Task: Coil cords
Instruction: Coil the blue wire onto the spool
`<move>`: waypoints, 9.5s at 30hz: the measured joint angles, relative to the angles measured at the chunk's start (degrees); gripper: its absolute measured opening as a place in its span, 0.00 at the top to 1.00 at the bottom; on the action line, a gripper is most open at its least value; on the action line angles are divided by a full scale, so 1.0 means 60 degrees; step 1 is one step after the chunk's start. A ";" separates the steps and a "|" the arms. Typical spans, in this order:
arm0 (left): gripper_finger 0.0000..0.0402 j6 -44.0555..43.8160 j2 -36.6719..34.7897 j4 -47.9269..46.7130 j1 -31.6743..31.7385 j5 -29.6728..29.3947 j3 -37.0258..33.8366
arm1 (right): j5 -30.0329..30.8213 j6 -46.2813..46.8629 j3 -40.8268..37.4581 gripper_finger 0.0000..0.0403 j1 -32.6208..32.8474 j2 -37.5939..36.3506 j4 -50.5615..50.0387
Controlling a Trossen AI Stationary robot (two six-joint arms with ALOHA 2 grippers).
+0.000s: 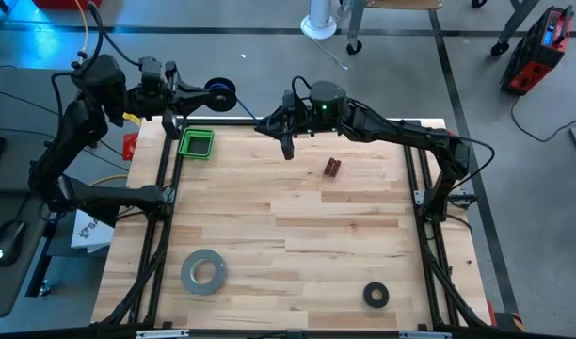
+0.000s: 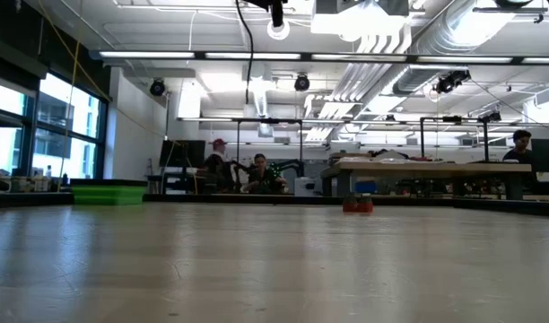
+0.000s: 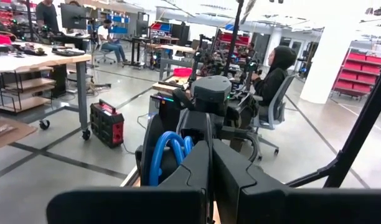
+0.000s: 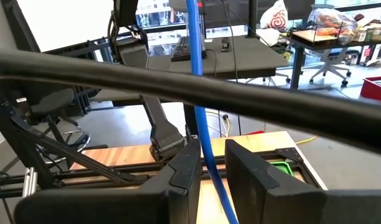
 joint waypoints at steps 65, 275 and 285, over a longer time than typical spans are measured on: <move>1.00 -0.8902 0.1823 0.2677 -0.1086 0.2240 -0.0007 | 0.0610 -0.0416 -0.0007 1.00 0.1710 0.0166 0.2793; 1.00 -0.7878 0.1709 0.3228 -0.0653 0.1946 -0.0011 | 0.3321 -0.2141 0.1042 1.00 0.2576 0.1177 0.0304; 1.00 -0.8566 0.1721 0.2288 -0.1096 0.2259 -0.0011 | 0.3220 -0.2162 0.1038 1.00 0.2561 0.1242 0.1279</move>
